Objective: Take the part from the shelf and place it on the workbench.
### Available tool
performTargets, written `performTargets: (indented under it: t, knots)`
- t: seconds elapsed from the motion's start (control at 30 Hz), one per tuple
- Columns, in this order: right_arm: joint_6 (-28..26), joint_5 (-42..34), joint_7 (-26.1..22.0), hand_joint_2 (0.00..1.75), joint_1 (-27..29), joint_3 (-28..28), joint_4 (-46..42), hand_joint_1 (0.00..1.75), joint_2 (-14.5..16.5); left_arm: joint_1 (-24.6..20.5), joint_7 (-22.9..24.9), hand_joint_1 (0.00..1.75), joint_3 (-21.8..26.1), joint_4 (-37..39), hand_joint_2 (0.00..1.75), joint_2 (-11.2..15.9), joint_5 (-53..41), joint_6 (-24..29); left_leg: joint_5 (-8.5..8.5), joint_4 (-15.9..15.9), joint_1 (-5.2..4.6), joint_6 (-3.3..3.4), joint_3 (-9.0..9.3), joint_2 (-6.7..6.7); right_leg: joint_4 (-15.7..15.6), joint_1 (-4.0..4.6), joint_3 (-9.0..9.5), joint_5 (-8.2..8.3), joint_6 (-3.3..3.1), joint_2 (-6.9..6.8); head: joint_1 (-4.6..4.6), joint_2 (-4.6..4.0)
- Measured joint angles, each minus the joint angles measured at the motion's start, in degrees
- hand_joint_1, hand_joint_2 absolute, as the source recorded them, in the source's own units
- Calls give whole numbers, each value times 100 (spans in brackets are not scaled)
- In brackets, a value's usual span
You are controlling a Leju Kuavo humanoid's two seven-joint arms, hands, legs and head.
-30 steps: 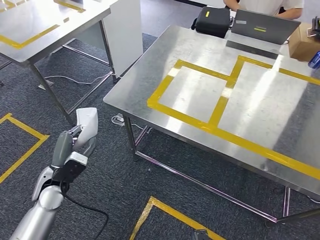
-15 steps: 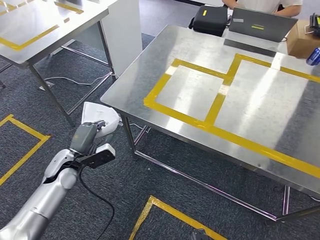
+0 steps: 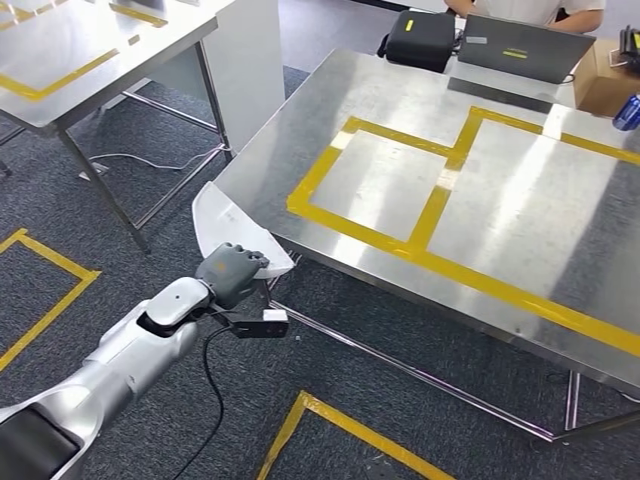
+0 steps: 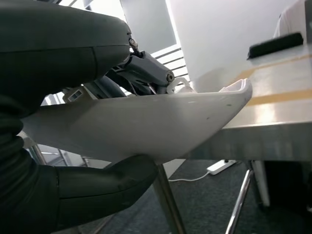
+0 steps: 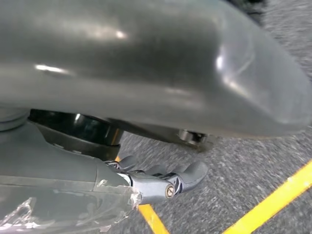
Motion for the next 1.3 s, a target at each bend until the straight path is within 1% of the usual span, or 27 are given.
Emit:
performTargets:
  t: [0.1,0.17,0.27,0.37,0.43,0.5,0.63,0.87,1.0,1.1,1.2,1.3]
  knots:
    - [165,151,568,0,-90,114,-18,0,8,-247,211,175,-170,335,175,-201,-63,-95,4,-1,0,2,-4,-2,1,0,2,1,0,-5,2,0]
    - [168,247,804,0,-133,193,-26,0,29,-326,390,175,-216,454,175,-254,-71,-51,4,-2,-1,1,-3,2,4,0,1,3,0,5,1,0]
    - [97,399,827,0,-160,304,-32,0,53,-333,654,175,-236,500,175,-167,-190,231,5,-3,-1,0,-1,9,10,0,-5,5,-1,17,-1,0]
    - [-71,579,569,0,-200,420,-48,0,93,-295,809,175,-212,484,175,-35,-368,427,11,-10,0,-2,-4,5,15,0,-13,4,-2,6,-1,0]
    - [-134,623,267,0,-264,450,-81,0,126,-251,767,175,-166,398,175,6,-359,349,19,-17,0,-2,-8,-1,17,0,-19,4,-3,-4,-1,0]
    - [-118,664,18,0,-361,452,-130,0,157,-195,652,175,-123,226,175,-14,-289,175,22,-21,-1,-1,-11,-3,17,-1,-24,4,-3,-6,-1,0]
    - [-99,716,-112,0,-492,453,-189,0,188,-126,563,175,-70,-86,175,-133,-228,-40,22,-22,-2,-1,-18,-3,18,-1,-28,4,-3,-4,0,0]
    - [-89,701,-134,0,-506,452,-221,0,190,-98,498,175,-33,-294,175,-177,-162,-102,30,-37,-7,-2,-35,-3,18,-9,-61,6,-4,-2,-1,0]
    - [-15,445,-24,0,-454,327,-230,0,190,-73,233,175,20,-341,175,-248,171,-189,30,-42,-15,2,-42,-4,14,-22,-77,6,-3,-4,-2,0]
    - [47,319,210,0,-339,149,-226,0,186,-69,92,175,65,-339,175,-360,441,-214,18,-40,-26,18,-49,-5,11,-38,-85,1,4,1,-3,0]
    - [49,379,408,0,-216,77,-219,0,184,-111,45,175,79,-308,175,-463,568,-200,6,-40,-41,37,-68,-4,10,-51,-107,-3,9,6,-3,0]
    - [7,420,340,0,-162,22,-216,0,184,-149,0,175,80,-286,175,-526,645,-177,7,-58,-56,68,-80,1,-15,-65,-117,3,25,13,-4,0]
